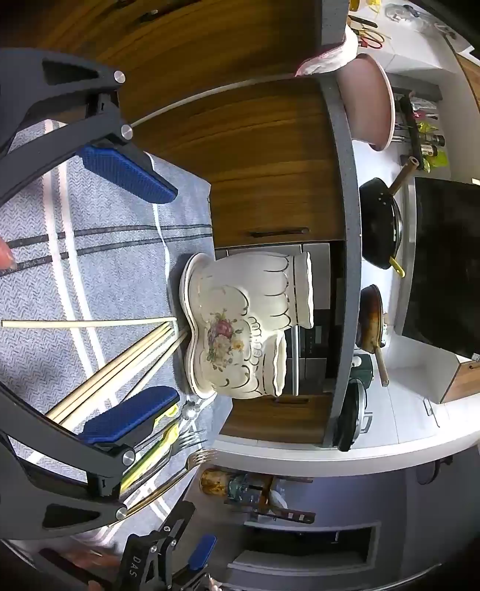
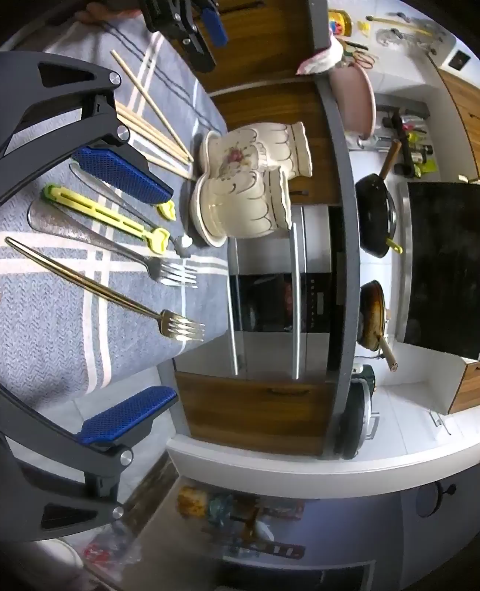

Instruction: Organize utensils

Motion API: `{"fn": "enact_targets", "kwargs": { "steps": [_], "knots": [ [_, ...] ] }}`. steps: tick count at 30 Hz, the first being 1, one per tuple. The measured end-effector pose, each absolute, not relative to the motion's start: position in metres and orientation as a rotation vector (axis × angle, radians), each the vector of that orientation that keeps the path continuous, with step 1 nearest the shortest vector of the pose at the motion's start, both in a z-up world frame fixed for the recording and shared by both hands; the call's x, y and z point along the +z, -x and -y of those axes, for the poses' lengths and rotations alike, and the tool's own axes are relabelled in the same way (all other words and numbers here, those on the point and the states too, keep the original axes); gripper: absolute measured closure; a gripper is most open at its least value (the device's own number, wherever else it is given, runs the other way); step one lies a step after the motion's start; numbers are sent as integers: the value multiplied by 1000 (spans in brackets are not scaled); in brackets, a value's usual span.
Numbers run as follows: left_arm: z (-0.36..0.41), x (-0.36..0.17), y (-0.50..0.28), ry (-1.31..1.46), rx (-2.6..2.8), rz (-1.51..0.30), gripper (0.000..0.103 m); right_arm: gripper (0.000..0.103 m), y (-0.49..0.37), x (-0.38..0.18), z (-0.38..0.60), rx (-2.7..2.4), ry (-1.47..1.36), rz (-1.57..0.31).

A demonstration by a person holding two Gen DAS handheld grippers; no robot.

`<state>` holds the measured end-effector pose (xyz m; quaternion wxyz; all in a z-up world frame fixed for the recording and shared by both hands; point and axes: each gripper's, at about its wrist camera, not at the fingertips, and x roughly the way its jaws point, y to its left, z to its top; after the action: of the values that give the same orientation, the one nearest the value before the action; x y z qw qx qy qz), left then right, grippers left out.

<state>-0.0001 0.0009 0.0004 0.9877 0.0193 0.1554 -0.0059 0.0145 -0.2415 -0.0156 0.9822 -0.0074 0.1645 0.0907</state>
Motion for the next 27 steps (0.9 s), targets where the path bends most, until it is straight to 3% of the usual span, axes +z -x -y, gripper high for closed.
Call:
{"fn": "enact_targets", "kwargs": {
  "steps": [27],
  "knots": [
    [0,1,5,-51,-10,-299,5,5,-11,-14,243,180,16,-311]
  ]
}}
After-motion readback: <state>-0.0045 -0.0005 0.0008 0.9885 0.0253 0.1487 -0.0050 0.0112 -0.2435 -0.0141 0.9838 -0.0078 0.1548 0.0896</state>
